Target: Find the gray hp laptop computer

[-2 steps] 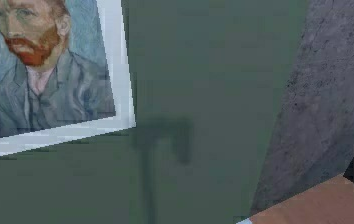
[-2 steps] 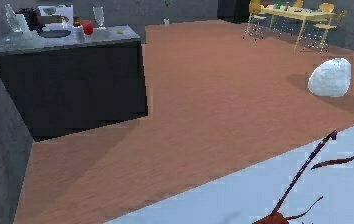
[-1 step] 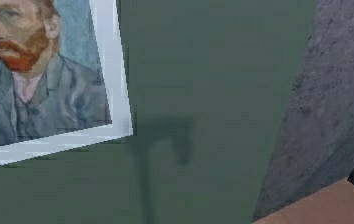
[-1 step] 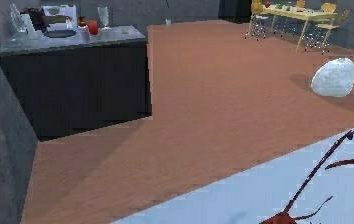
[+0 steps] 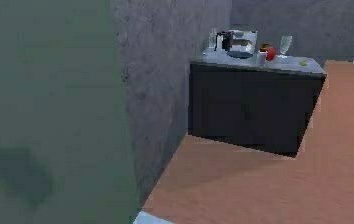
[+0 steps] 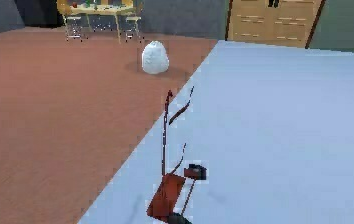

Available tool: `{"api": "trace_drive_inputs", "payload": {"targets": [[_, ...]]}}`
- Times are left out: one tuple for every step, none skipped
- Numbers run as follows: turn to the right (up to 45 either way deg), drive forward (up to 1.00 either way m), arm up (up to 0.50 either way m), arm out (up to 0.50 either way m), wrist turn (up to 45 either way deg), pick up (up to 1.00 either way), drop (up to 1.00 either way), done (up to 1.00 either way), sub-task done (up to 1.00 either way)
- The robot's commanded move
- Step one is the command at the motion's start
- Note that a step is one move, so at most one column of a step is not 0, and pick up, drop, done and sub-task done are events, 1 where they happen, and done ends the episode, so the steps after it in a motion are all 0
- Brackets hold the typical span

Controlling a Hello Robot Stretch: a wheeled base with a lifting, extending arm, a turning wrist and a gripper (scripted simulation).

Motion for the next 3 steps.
{"api": "trace_drive_inputs", "payload": {"targets": [[45.0, 0.00, 0.00, 0.00, 0.0, 0.00, 0.00, 0.00, 0.00], [3.0, 0.00, 0.00, 0.00, 0.0, 0.00, 0.00, 0.00, 0.00], [0.0, 1.00, 0.00, 0.00, 0.0, 0.00, 0.00, 0.00, 0.00]]}}
